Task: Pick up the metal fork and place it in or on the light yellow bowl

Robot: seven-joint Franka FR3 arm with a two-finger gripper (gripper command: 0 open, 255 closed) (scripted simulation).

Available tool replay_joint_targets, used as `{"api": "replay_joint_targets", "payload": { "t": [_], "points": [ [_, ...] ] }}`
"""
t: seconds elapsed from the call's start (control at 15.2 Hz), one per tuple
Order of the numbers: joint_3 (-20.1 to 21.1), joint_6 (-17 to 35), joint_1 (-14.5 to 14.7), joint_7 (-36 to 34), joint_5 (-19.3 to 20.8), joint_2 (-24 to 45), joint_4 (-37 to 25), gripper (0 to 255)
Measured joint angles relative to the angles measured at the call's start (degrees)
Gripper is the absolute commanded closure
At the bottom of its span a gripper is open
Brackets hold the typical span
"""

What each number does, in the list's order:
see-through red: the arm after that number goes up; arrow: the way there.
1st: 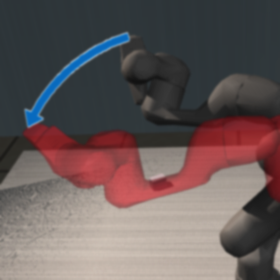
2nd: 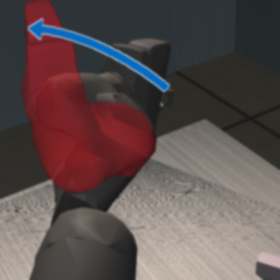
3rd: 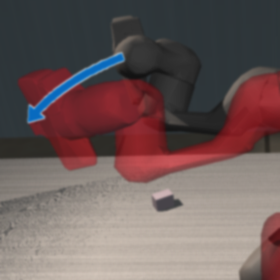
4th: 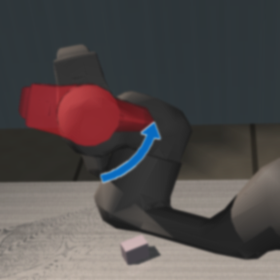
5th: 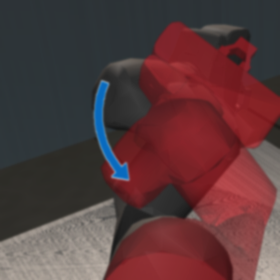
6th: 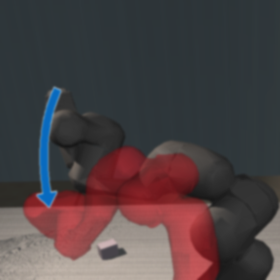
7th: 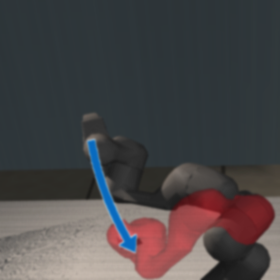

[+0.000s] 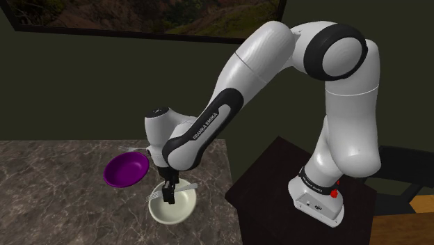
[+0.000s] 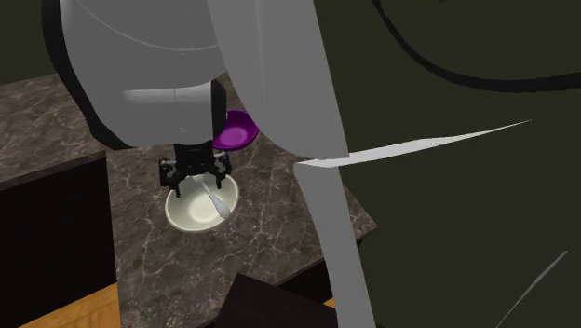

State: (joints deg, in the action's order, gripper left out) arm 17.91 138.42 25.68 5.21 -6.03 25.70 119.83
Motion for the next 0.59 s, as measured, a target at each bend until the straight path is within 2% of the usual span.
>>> {"api": "replay_joint_targets", "payload": {
  "t": [0.26, 0.59],
  "points": [
    [0.3, -3.8, -0.8, 0.4, -0.6, -3.1, -0.7, 0],
    [0.3, -4.3, -0.9, 0.4, -0.7, -3.4, -0.9, 0]
  ]
}}
